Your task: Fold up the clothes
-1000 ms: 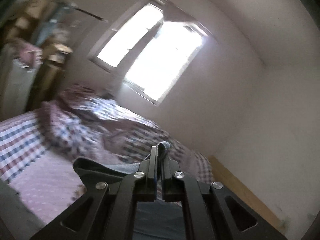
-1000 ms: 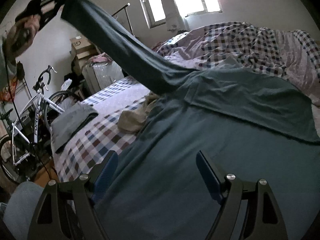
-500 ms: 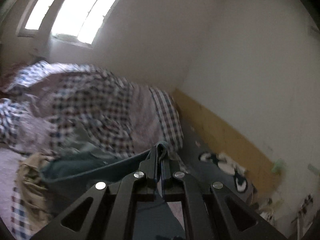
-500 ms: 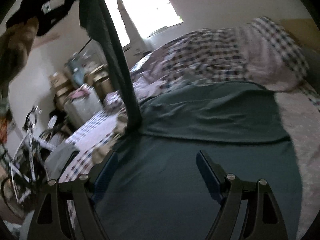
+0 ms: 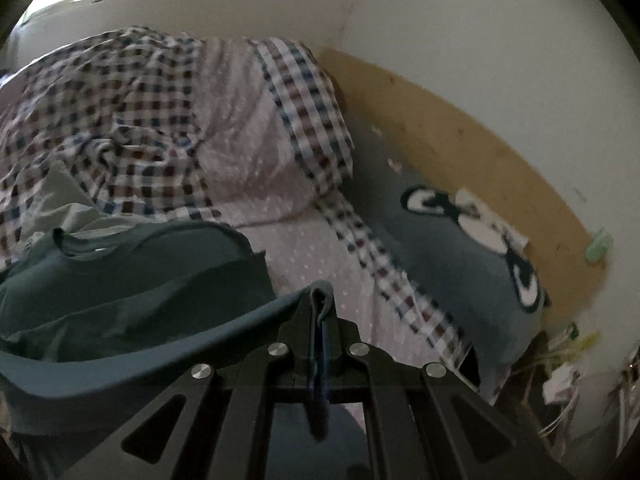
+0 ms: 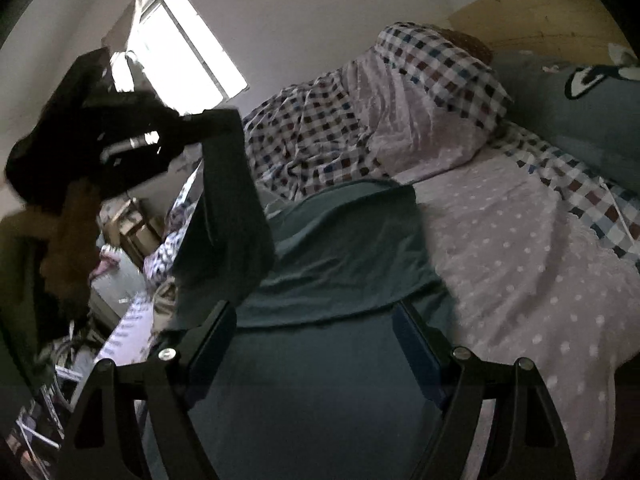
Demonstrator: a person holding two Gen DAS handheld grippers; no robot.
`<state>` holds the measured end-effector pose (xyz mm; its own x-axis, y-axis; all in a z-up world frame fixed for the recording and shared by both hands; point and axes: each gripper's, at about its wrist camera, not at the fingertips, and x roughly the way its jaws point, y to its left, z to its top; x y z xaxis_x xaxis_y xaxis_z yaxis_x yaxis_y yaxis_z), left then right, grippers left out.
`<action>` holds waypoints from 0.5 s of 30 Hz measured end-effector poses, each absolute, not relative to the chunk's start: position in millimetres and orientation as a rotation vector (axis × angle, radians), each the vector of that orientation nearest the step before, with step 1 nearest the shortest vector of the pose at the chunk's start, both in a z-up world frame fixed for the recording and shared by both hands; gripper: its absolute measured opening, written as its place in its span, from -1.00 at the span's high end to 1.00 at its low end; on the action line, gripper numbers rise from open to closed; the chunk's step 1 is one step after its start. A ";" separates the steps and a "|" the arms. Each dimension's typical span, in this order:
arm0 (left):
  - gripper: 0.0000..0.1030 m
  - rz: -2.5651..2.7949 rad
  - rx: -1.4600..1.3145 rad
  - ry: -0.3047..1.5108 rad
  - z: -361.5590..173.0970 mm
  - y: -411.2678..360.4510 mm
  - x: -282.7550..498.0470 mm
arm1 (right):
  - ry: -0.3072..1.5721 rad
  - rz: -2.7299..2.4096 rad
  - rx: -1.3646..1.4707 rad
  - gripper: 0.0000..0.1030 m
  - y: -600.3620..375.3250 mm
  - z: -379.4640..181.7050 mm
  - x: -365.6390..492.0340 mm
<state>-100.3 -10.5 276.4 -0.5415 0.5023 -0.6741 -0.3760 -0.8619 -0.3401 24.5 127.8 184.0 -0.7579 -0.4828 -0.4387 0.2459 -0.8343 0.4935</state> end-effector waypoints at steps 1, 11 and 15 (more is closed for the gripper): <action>0.99 2.372 -1.117 -0.196 275.3 -6.5 -100.2 | -0.583 -2.541 0.779 -0.62 125.6 184.1 18.3; 0.99 2.338 -1.196 -0.107 252.3 12.8 -110.3 | -0.461 -2.555 0.654 -0.02 93.8 191.0 -12.4; 0.98 2.325 -1.240 -0.077 233.8 20.5 -121.8 | -0.434 -2.533 0.786 0.92 88.0 172.0 -28.3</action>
<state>-121.8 20.5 233.8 -0.4601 0.4528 -0.7637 -0.4014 -0.8733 -0.2760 -28.3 88.0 172.0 -0.7365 -0.5029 -0.4524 0.3237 -0.8493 0.4170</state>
